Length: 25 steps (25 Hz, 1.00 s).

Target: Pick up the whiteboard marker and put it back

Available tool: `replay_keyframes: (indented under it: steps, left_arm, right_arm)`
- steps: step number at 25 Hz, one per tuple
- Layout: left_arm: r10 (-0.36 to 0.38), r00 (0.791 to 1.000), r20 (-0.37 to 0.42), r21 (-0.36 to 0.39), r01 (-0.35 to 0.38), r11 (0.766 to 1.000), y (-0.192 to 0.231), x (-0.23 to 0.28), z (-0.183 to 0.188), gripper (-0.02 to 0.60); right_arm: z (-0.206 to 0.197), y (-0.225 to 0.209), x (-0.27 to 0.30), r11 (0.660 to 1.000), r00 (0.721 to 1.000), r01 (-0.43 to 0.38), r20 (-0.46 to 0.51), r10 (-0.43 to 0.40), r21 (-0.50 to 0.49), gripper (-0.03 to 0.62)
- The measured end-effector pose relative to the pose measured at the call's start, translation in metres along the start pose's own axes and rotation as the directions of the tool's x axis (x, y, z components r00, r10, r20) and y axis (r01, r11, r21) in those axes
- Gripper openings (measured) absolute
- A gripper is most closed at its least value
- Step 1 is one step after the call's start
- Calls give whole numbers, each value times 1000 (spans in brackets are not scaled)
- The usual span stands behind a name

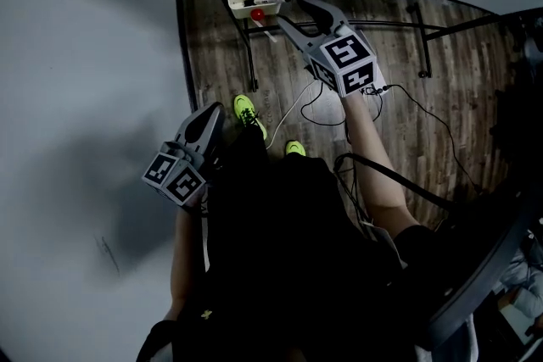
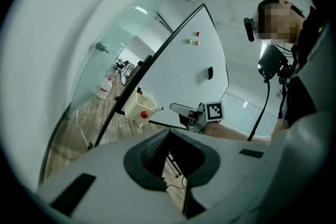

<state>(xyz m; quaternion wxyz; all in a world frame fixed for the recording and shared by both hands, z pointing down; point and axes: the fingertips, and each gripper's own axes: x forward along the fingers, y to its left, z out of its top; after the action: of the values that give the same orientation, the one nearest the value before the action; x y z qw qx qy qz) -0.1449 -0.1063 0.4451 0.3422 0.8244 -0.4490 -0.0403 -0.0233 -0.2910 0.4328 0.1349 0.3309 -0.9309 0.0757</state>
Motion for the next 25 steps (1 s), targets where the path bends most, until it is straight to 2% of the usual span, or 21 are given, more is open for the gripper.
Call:
replay_keyframes:
  steps: [12, 15, 19, 25]
  left_arm:
    - [2, 998, 60, 74, -7, 997, -73, -14, -26, 32]
    - [5, 998, 61, 100, -11, 995, -88, -16, -29, 32]
    - [17, 997, 78, 132, -27, 991, -104, -22, -28, 32]
    - [53, 993, 107, 145, -68, 987, -114, -42, -32, 32]
  right_arm:
    - [-3, 47, -87, 993, 993, -112, 30, 113, -26, 178]
    - [0, 50, -105, 992, 992, -120, 43, 121, -30, 142]
    - [7, 55, -129, 991, 988, -128, 79, 131, -41, 12]
    - [-5, 63, -153, 987, 984, -159, 83, 160, -19, 3]
